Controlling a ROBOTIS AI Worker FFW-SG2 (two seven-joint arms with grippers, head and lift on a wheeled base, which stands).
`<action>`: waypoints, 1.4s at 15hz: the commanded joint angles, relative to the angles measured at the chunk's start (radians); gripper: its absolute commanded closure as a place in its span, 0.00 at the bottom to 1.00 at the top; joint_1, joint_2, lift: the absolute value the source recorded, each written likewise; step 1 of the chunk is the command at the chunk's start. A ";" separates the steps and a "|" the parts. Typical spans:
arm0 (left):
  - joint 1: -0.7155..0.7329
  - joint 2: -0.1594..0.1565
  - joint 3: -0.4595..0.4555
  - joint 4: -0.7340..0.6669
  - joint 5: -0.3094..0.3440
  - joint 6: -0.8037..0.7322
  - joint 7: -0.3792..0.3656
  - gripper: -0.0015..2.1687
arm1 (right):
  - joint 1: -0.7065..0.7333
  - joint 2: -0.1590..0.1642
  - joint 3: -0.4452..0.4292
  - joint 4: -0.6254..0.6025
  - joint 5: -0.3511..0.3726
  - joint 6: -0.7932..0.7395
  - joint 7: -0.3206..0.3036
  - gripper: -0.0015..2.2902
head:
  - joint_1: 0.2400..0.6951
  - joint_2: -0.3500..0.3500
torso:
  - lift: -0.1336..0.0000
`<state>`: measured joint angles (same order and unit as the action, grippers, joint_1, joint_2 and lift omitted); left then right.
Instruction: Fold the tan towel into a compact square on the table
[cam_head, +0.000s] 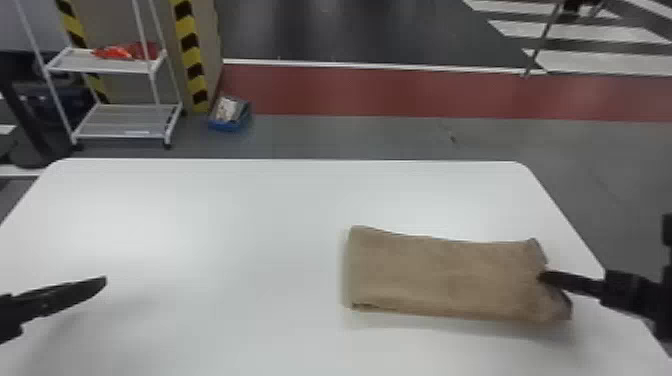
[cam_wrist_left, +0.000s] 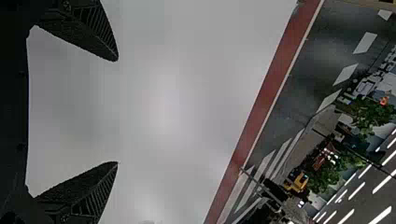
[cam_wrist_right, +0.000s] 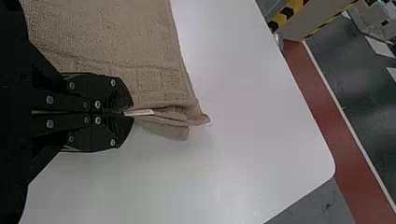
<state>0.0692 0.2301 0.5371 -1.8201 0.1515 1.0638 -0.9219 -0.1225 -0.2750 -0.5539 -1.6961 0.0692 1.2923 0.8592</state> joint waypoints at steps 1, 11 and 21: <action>0.000 0.000 0.001 -0.004 -0.003 0.000 0.000 0.04 | 0.003 -0.001 -0.052 -0.033 -0.065 0.042 0.001 0.52 | 1.00 0.37 | 0.07; 0.003 -0.005 0.017 -0.022 -0.013 0.012 -0.008 0.04 | -0.081 0.027 -0.152 -0.168 -0.319 0.204 0.000 0.52 | 1.00 0.42 | 0.07; 0.008 -0.006 0.023 -0.038 -0.015 0.031 -0.012 0.05 | -0.114 0.254 0.052 -0.224 -0.293 0.189 -0.015 0.52 | 1.00 0.66 | 0.07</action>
<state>0.0754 0.2219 0.5564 -1.8589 0.1362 1.0946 -0.9331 -0.2368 -0.0418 -0.5334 -1.9138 -0.2439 1.4807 0.8452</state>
